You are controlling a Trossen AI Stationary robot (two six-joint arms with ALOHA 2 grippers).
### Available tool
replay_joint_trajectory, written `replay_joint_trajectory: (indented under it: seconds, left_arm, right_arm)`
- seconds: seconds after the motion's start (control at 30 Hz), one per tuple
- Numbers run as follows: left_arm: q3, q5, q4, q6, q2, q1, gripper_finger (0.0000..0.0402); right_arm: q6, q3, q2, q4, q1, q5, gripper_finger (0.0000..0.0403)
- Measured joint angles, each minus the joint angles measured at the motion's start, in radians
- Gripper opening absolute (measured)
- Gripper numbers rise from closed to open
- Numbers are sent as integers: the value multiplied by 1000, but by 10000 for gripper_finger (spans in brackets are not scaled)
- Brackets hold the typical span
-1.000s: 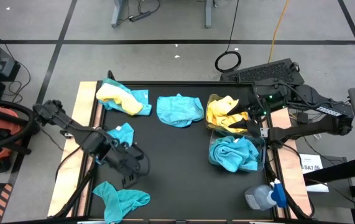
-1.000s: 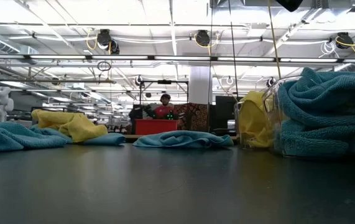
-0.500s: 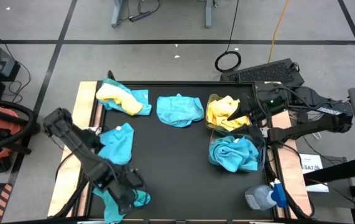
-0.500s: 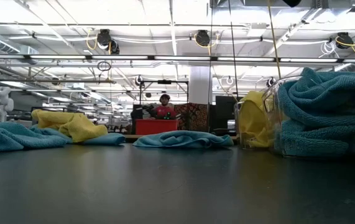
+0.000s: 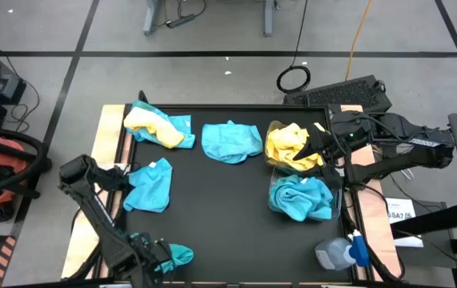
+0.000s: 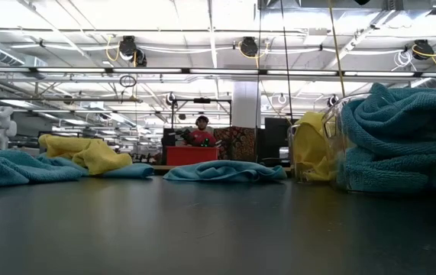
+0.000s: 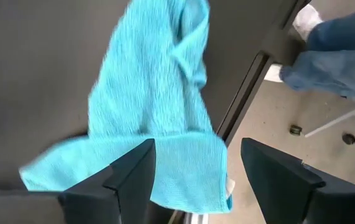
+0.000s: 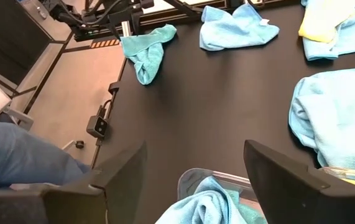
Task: Sort microfiber towel by color & place in baskets
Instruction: Put the blue microfiber cloth into the bottom transparent bin
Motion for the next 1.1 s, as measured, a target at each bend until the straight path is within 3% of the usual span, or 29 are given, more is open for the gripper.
replay_joint_trajectory:
  seconds: [0.27, 0.53, 0.73, 0.93, 1.1]
  left_arm:
    - [0, -25, -4, -215, 77, -84, 302]
    - [-3, -87, -89, -346, 142, -82, 350]
    - [-99, -80, 50, -420, 147, -75, 353]
    - [-234, -53, 303, -480, 137, -72, 351]
    - [-262, -53, 333, -513, 139, -66, 305]
  right_arm:
    - [0, 0, 0, 0, 20, 3, 260]
    - [1, 0, 0, 0, 20, 4, 260]
    - [8, 0, 0, 0, 20, 3, 260]
    - [16, 0, 0, -2, 20, 3, 260]
    - [32, 0, 0, -3, 20, 3, 260]
